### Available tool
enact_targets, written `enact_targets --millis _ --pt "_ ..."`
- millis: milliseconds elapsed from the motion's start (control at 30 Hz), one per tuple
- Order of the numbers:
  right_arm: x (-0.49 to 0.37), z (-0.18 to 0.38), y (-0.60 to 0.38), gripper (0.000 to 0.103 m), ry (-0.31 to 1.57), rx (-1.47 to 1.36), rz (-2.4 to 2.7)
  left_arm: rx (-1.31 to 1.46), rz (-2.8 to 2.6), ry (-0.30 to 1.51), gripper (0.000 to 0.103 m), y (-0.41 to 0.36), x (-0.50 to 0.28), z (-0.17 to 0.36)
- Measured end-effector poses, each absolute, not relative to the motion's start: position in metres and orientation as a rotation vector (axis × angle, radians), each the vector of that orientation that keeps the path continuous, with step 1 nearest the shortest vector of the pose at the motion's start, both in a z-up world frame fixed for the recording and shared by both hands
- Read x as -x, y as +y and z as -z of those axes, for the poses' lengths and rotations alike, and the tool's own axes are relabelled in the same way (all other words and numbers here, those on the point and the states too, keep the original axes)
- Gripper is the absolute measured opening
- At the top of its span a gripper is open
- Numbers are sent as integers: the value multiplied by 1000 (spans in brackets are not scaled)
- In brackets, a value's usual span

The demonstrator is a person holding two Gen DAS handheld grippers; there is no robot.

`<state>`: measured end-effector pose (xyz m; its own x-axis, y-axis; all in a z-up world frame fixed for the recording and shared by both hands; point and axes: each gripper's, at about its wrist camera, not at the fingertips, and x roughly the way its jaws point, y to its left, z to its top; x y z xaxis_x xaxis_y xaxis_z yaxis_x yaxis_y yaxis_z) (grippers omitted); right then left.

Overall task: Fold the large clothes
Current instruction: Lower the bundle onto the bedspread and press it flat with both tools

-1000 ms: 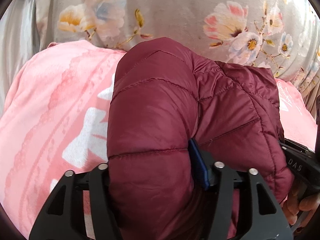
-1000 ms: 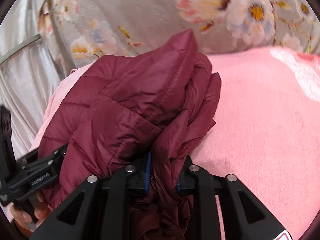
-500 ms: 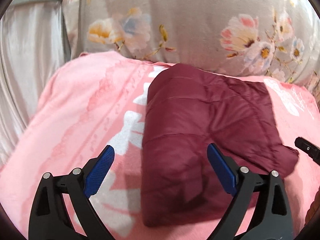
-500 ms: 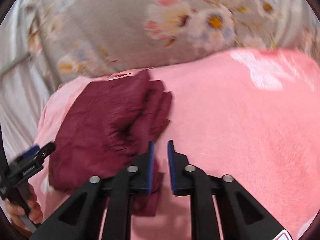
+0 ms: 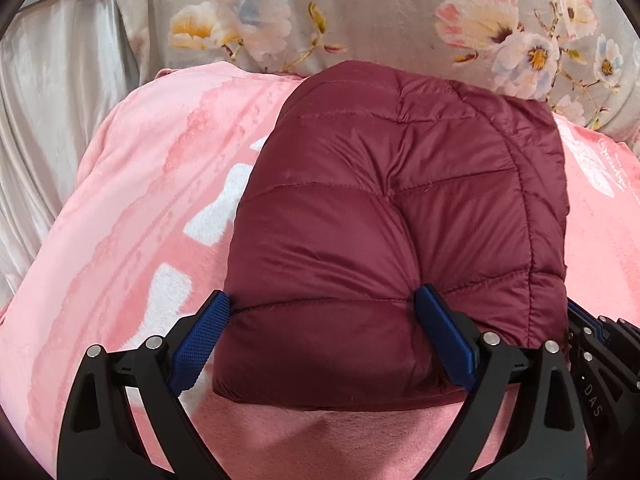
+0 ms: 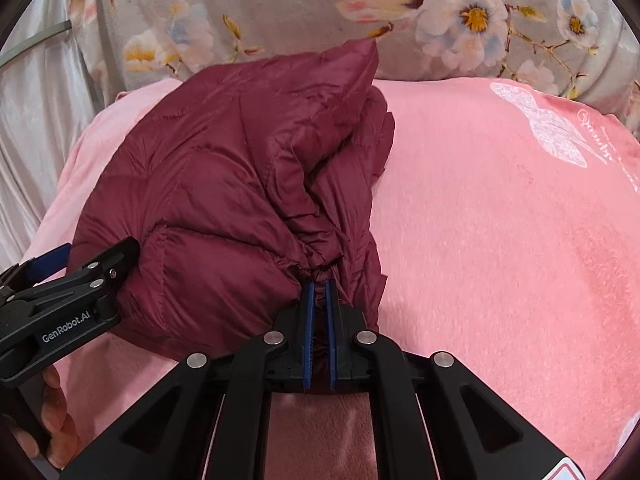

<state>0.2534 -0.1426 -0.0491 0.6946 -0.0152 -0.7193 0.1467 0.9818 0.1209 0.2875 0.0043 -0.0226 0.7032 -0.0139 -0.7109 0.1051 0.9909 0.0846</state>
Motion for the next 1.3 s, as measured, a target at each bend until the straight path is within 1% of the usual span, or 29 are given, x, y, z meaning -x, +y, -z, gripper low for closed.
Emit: enact_targets --millis 200,400,1200,1233,1267,1300 --pt "-255 54 -143 4 810 -183 85 -158 36 753 94 -2 -284 33" --pt "-256 55 -141 4 811 -178 89 -139 30 761 98 0 -285 35" --pt "-255 55 -140 4 792 -164 107 -150 23 748 98 0 -284 34" --pt "-252 53 -141 7 777 -166 116 -143 26 742 98 2 -283 33" --pt "-248 50 -142 17 754 -165 134 -135 26 731 98 4 -281 31" --pt "-243 47 -142 30 738 -160 163 -131 25 722 98 5 -278 30"
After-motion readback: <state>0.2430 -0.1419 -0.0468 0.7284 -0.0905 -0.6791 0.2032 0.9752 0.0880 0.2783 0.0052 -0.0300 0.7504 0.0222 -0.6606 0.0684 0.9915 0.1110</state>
